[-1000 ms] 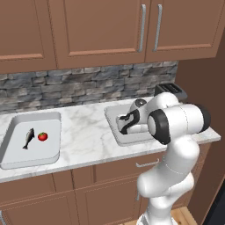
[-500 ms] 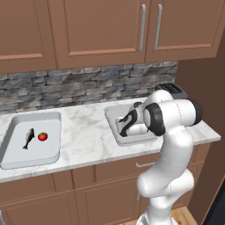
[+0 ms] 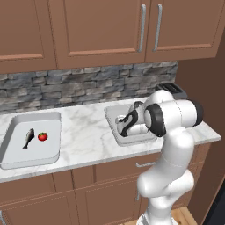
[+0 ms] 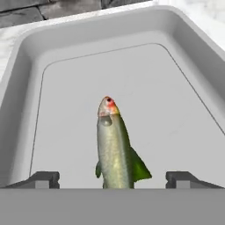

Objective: Place one tomato and one fish in each tupperware on the nearby counter, to pack two identical lunches.

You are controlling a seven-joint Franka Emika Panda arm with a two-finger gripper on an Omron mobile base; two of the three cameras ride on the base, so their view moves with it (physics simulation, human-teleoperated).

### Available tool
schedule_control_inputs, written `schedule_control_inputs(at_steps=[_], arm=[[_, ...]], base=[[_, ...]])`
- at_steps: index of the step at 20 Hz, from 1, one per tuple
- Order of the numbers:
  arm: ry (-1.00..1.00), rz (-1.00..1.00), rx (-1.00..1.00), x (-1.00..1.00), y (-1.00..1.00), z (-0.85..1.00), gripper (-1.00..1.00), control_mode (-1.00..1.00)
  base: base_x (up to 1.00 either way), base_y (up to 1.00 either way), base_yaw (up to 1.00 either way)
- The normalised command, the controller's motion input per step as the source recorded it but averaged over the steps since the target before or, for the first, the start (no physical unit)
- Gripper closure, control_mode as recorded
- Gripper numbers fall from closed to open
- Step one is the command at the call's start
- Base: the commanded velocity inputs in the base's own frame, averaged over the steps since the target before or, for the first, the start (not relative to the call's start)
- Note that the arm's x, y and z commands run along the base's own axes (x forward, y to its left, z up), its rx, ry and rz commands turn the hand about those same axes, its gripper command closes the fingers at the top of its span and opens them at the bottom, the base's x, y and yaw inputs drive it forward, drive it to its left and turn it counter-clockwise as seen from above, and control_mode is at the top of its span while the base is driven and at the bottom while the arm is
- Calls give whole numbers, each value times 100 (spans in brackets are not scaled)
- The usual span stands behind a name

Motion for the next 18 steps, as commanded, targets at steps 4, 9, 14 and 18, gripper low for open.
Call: schedule_control_inputs(at_steps=[4, 9, 14, 18], arm=[[0, 0, 0, -72, -8, 69, -100, -100], [0, 0, 0, -72, -33, 97, -100, -100], [0, 0, 0, -59, -27, 100, -100, -100], [-7, 0, -4, -81, -2, 70, -100, -100]], base=[[0, 0, 0], [0, 0, 0], [0, 0, 0], [0, 0, 0]])
